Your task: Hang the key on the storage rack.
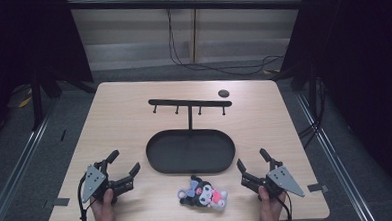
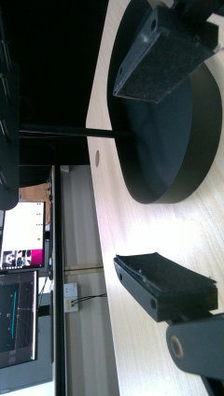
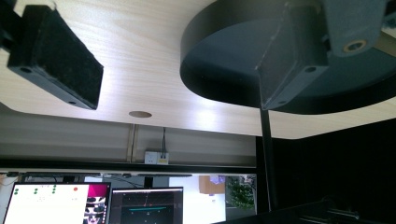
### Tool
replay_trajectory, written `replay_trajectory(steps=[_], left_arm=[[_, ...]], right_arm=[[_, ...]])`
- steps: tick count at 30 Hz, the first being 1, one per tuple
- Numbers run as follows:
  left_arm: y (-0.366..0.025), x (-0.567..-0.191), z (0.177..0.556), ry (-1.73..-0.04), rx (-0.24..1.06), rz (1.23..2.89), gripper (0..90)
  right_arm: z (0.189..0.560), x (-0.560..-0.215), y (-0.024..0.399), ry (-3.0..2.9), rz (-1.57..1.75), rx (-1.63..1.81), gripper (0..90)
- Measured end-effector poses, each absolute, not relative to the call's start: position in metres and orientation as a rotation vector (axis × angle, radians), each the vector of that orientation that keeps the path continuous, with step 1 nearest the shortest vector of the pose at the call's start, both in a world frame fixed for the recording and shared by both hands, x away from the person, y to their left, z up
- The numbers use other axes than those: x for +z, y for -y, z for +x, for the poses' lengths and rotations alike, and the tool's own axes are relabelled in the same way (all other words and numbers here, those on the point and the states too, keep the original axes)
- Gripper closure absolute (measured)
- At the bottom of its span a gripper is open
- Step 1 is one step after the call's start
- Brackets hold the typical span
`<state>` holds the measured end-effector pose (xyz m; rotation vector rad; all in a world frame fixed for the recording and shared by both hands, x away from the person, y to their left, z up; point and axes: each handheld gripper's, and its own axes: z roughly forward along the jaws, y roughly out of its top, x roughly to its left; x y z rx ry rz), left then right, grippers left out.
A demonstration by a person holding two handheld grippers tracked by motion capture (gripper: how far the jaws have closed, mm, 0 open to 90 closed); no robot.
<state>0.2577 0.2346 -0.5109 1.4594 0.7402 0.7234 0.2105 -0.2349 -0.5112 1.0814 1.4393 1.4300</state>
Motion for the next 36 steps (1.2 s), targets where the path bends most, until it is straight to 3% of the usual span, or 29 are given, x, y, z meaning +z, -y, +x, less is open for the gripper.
replay_trajectory(steps=[15, 21, 28, 36], left_arm=[[-0.235, -0.511, 0.258, -0.741, 0.723, 1.459, 15.1], [-0.234, -0.511, 0.258, -0.746, 0.720, 1.451, 15.0], [-0.234, -0.511, 0.258, -0.745, 0.725, 1.452, 14.9], [-0.234, -0.511, 0.258, -0.743, 0.723, 1.456, 15.1]], right_arm=[[0.214, -0.509, 0.233, -1.505, 1.118, 1.404, 16.5], [0.217, -0.506, 0.229, -1.580, 1.199, 1.357, 22.4], [0.215, -0.498, 0.220, -1.703, 1.185, 1.360, 36.7], [0.218, -0.484, 0.211, -1.872, 1.163, 1.420, 41.0]])
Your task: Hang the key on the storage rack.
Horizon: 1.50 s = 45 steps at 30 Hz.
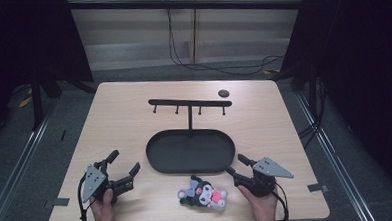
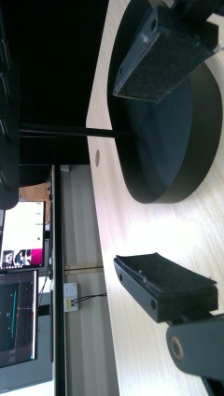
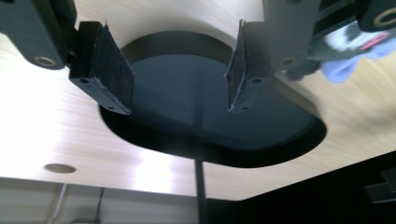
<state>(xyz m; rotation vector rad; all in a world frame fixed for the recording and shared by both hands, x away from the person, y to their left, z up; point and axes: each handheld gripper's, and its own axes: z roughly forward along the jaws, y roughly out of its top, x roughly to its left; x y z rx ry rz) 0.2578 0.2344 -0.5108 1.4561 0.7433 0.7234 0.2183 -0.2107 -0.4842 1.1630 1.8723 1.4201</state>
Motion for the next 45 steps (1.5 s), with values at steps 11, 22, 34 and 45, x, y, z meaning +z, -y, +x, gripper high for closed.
replay_trajectory(steps=[11, 22, 34, 45], left_arm=[[-0.235, -0.511, 0.258, -0.741, 0.725, 1.460, 15.2], [-0.235, -0.511, 0.258, -0.741, 0.725, 1.460, 15.3], [-0.234, -0.511, 0.258, -0.743, 0.719, 1.456, 15.2], [-0.234, -0.511, 0.258, -0.742, 0.723, 1.457, 15.3]], right_arm=[[0.229, -0.465, 0.194, -2.050, 1.114, 1.377, 46.8], [0.244, -0.447, 0.174, -2.251, 1.078, 1.411, 52.1], [0.260, -0.438, 0.142, -2.573, 1.007, 1.209, 52.4], [0.284, -0.431, 0.105, -2.836, 0.894, 1.047, 56.3]])
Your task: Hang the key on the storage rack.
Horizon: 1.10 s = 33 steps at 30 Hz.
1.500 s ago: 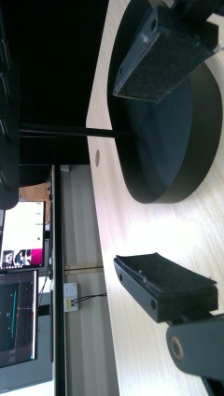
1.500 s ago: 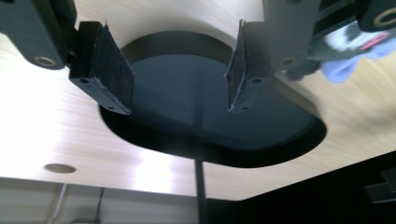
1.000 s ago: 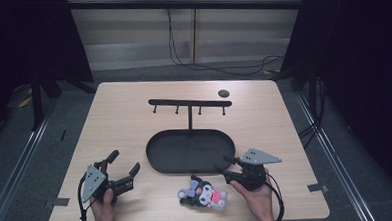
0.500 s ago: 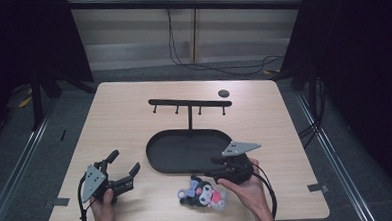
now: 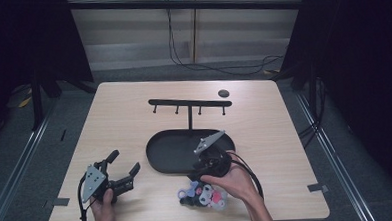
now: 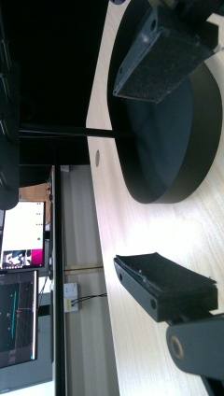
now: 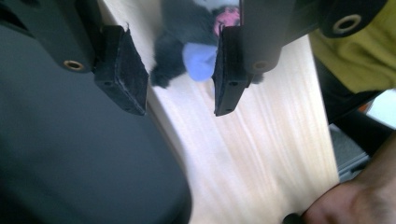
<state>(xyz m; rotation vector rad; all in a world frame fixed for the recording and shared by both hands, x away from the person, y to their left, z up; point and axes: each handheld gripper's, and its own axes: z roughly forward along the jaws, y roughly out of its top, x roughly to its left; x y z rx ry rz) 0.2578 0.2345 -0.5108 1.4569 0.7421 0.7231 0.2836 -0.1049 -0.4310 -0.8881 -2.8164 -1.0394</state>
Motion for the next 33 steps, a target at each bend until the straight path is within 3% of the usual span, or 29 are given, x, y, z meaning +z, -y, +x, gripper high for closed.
replay_trajectory(steps=[12, 15, 23, 33], left_arm=[[-0.235, -0.511, 0.258, -0.739, 0.723, 1.460, 15.3], [-0.235, -0.511, 0.258, -0.739, 0.723, 1.460, 15.2], [-0.235, -0.511, 0.258, -0.739, 0.723, 1.460, 15.3], [-0.235, -0.511, 0.258, -0.737, 0.721, 1.461, 15.3]], right_arm=[[0.292, -0.434, 0.066, 2.891, -0.717, -0.731, 58.0], [0.295, -0.434, 0.061, 2.912, -0.670, -0.673, 66.1], [0.302, -0.446, 0.047, 2.921, -0.551, -0.449, 73.1], [0.300, -0.456, 0.036, 2.905, -0.467, -0.317, 69.0]])
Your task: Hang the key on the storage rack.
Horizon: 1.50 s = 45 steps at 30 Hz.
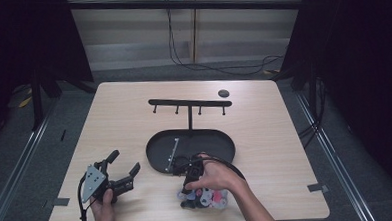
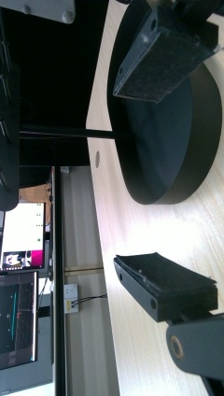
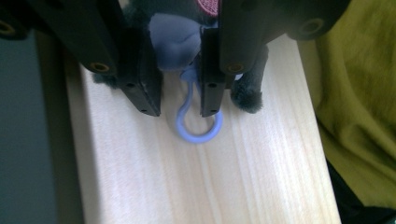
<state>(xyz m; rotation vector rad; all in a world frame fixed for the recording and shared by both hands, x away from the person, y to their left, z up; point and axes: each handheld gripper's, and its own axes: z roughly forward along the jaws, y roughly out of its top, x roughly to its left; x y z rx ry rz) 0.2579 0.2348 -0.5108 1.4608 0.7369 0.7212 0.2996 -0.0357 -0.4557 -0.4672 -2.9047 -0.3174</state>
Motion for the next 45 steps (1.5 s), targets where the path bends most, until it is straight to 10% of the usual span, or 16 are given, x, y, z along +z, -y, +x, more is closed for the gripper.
replay_trajectory(steps=[45], left_arm=[[-0.235, -0.511, 0.258, -0.732, 0.716, 1.462, 15.3]], right_arm=[[0.297, -0.447, 0.021, 2.963, -0.289, -0.085, 86.4]])
